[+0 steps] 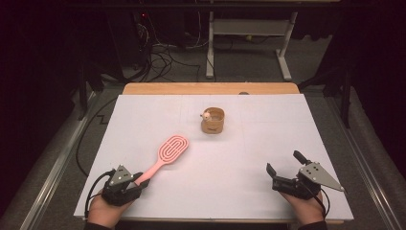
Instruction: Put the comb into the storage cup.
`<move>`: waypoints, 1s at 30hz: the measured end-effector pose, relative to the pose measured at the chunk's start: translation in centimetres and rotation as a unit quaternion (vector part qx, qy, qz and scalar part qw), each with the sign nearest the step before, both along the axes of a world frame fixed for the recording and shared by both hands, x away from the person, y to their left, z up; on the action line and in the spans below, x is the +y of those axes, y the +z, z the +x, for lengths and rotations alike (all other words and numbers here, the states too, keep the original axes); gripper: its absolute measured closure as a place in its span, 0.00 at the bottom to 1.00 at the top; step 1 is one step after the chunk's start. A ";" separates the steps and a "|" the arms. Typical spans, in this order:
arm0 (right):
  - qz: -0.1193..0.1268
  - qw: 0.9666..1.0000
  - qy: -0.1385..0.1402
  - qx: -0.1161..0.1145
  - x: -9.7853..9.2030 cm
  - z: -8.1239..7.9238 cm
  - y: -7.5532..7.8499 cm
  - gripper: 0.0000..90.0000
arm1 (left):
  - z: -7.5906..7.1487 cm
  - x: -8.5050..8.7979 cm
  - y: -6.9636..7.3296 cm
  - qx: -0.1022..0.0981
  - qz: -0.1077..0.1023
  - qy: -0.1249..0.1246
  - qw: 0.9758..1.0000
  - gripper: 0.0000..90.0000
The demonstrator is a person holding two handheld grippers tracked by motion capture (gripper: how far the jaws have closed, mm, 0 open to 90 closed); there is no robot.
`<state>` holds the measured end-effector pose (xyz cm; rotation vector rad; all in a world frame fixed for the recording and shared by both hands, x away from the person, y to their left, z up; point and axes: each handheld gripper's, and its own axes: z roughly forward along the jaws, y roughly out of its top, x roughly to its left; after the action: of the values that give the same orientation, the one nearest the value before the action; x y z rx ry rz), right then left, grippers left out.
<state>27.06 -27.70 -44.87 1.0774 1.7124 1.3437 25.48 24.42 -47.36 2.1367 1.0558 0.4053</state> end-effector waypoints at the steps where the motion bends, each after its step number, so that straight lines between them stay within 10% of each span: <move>1: 0.000 1.000 0.000 0.000 0.0 0.0 0.0 0.00 | -0.4 0.2 0.0 0.000 0.000 0.000 1.000 0.66; 12: -0.002 1.000 0.003 0.003 0.4 0.1 -0.2 0.00 | -1.7 1.3 -0.2 0.001 -0.011 0.007 1.000 0.65; 30: -0.003 1.000 0.006 0.010 0.5 0.2 -0.6 0.00 | -0.4 1.0 0.8 -0.012 -0.031 0.028 0.999 0.13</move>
<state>27.30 -27.23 -45.44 1.0832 1.7393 1.3385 25.06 25.41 -46.57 2.0465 1.1017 0.4184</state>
